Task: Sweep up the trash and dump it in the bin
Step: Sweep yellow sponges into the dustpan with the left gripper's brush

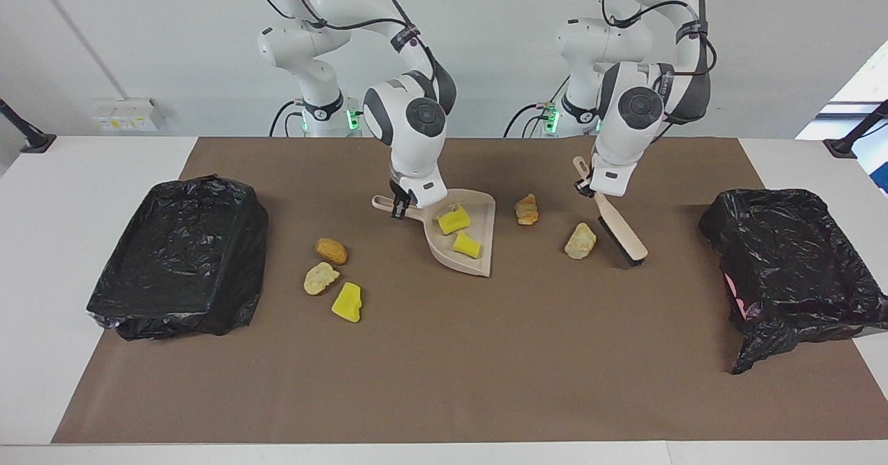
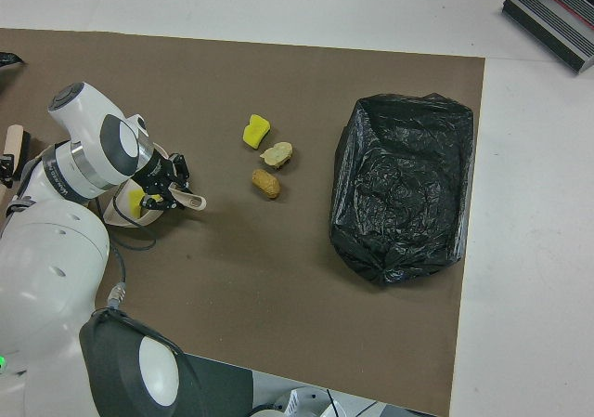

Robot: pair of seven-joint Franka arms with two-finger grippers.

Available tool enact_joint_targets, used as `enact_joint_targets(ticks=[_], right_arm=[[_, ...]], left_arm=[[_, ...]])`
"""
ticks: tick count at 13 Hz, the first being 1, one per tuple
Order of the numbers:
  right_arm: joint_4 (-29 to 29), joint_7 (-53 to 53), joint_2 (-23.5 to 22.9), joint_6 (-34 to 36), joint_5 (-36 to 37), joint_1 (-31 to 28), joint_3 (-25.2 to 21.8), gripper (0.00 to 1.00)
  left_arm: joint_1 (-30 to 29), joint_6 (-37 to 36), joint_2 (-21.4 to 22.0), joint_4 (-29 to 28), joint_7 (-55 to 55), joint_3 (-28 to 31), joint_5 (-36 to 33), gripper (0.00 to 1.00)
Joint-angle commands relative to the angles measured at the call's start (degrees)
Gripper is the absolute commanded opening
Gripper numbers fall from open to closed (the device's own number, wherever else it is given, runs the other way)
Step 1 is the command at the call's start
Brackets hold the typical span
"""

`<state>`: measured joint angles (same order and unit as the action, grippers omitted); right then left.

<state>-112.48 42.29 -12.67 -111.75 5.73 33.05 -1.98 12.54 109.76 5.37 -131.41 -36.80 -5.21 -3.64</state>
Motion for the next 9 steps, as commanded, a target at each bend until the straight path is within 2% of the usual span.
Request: enact_joint_targets(ticks=[1, 3, 9], right_arm=[[-3.53, -1.68, 2.21, -1.89, -1.33, -0.09, 0.31, 0.0], [-4.06, -2.39, 2.21, -1.98, -4.67, -0.18, 0.22, 0.0], [-4.24, -1.77, 2.21, -2.33, -4.68, -0.53, 0.22, 0.0]], left_arm=[[3.08, 2.3, 5.52, -5.87, 2.34, -0.5, -0.93, 0.0], [7.12, 2.48, 4.56, -6.14, 1.82, -0.5, 0.47, 0.0], [15.4, 6.42, 3.33, -6.14, 2.87, -0.5, 16.09, 0.0]])
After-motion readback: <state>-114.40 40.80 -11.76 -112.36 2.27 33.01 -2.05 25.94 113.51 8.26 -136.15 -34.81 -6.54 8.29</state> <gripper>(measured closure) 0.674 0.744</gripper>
